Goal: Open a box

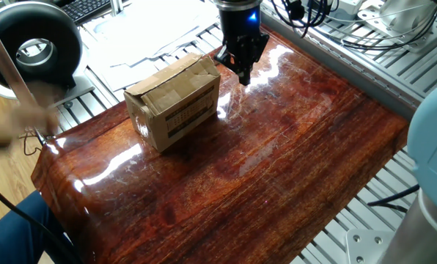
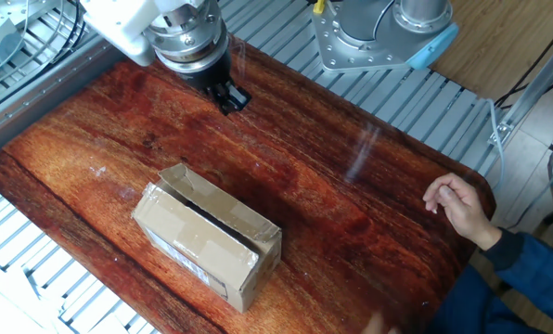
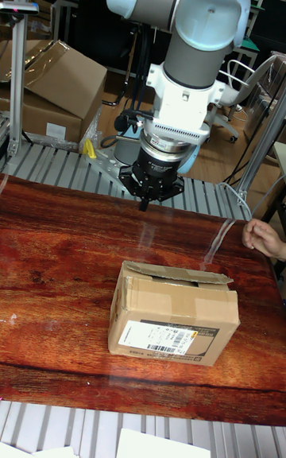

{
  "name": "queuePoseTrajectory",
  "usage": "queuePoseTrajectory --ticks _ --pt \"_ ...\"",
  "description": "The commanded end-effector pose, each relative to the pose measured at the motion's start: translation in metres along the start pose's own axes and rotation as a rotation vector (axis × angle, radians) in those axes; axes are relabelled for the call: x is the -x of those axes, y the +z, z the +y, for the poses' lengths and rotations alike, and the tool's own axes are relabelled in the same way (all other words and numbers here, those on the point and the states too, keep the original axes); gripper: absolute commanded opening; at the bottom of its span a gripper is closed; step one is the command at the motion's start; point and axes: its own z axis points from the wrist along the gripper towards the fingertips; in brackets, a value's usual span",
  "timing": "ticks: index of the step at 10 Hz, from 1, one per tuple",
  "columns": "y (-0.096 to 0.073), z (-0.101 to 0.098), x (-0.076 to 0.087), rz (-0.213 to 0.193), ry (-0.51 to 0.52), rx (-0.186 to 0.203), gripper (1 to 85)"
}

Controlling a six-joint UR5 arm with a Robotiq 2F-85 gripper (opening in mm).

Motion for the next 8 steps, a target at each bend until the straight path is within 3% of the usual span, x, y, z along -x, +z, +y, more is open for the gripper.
queuePoseTrajectory --ticks 1,4,5,6,8 --pt "-0.004 0.005 0.003 -0.003 0.006 0.019 1.0" --pt "-0.013 0.004 0.010 -0.009 0.015 0.027 1.0" --pt "-0.020 0.002 0.013 -0.007 0.019 0.009 1.0" --pt "-0.030 0.006 0.018 -0.008 0.035 0.018 1.0" --pt "-0.035 0.020 0.059 -0.116 0.020 0.024 1.0"
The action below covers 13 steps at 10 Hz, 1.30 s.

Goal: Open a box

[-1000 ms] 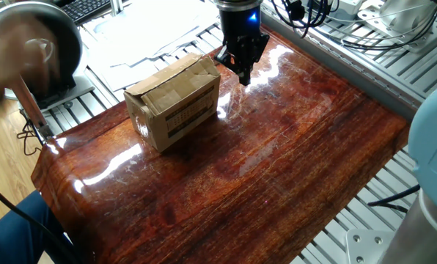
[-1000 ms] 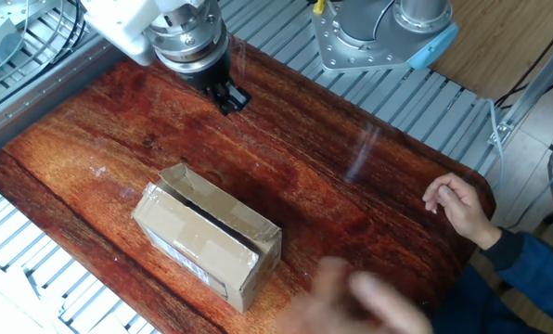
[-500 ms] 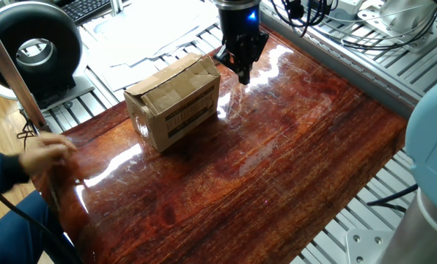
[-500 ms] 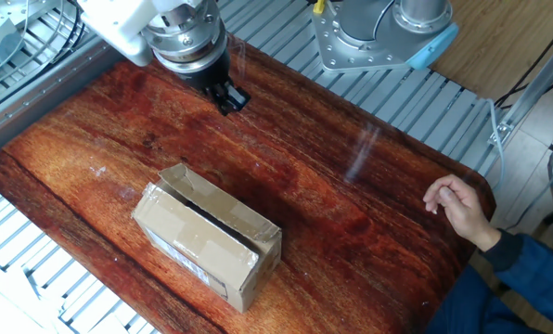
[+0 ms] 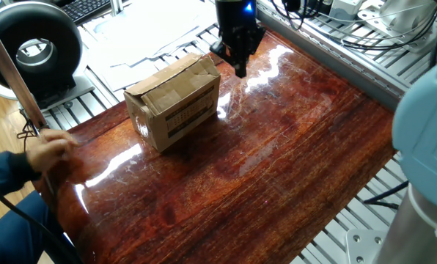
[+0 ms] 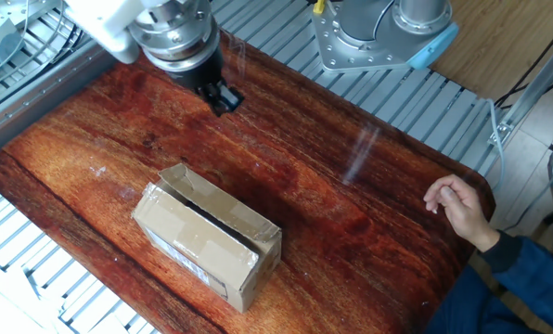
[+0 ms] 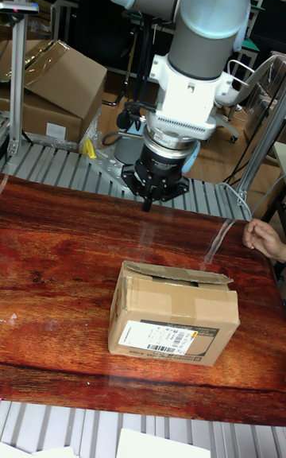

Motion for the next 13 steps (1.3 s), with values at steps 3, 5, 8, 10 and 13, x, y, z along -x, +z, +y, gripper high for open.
queuePoseTrajectory --ticks 3,5,8,10,13 --pt "-0.017 0.043 0.046 -0.091 -0.050 0.035 1.0" --pt "-0.015 0.051 0.052 -0.095 -0.072 0.038 1.0" --pt "-0.014 0.052 0.047 -0.075 -0.087 0.037 1.0" --pt "-0.014 0.049 0.046 -0.071 -0.089 0.026 1.0" --pt "-0.018 0.057 0.077 -0.192 -0.119 0.050 1.0"
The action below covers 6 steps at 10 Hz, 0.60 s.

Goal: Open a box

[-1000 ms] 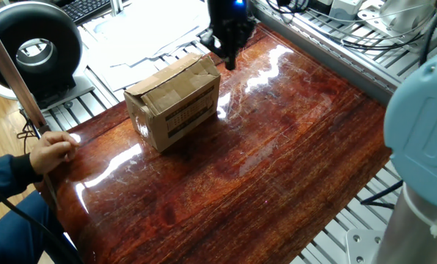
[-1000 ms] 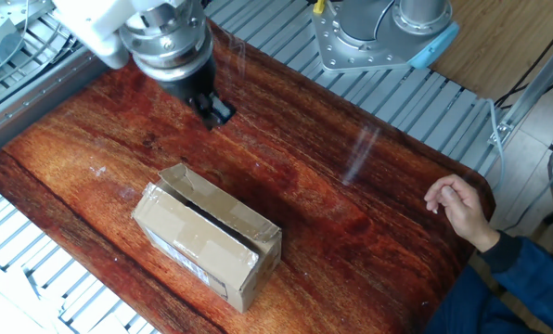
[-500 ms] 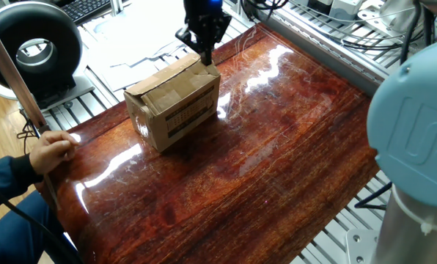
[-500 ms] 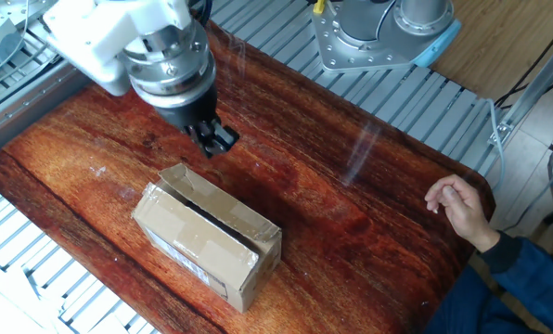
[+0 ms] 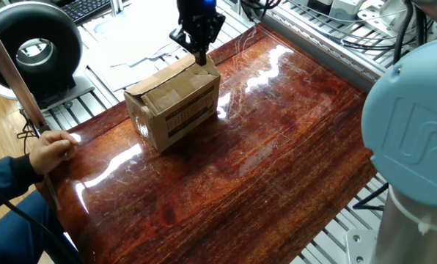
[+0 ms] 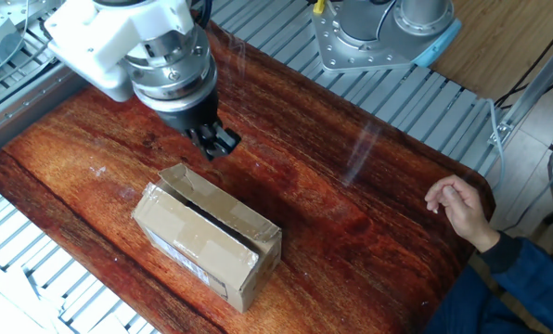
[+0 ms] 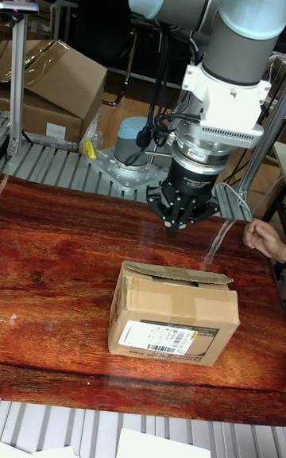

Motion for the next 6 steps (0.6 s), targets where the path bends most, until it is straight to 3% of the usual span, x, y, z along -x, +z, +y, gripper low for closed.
queuePoseTrajectory --ticks 1,2,3,6 --pt "-0.002 0.008 0.022 -0.086 -0.034 0.026 1.0" --pt "-0.003 0.011 0.028 -0.110 -0.041 0.038 1.0" --pt "-0.003 0.011 0.028 -0.107 -0.046 0.037 1.0" --pt "-0.001 0.002 0.009 -0.034 -0.061 0.006 1.0"
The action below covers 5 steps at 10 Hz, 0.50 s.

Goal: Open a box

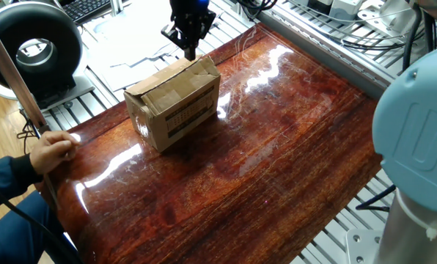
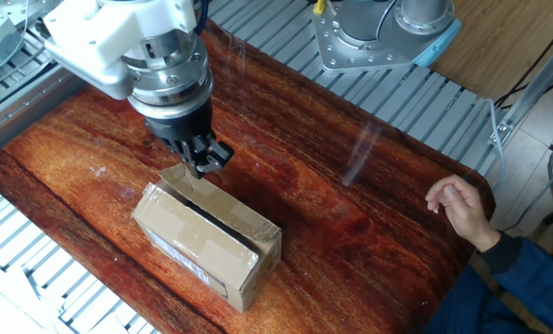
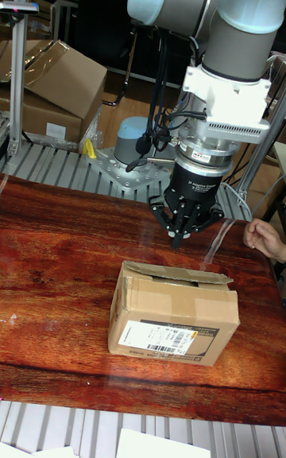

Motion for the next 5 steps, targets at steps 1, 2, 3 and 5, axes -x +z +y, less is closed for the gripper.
queuePoseTrajectory --ticks 1,2,3,5 --pt "-0.001 -0.002 -0.009 0.035 -0.021 -0.006 1.0" --pt "-0.002 -0.002 -0.011 0.043 -0.031 -0.005 1.0" --pt "0.001 0.002 0.001 0.044 -0.041 -0.015 1.0" --pt "0.013 0.021 0.030 0.052 -0.051 -0.033 1.0"
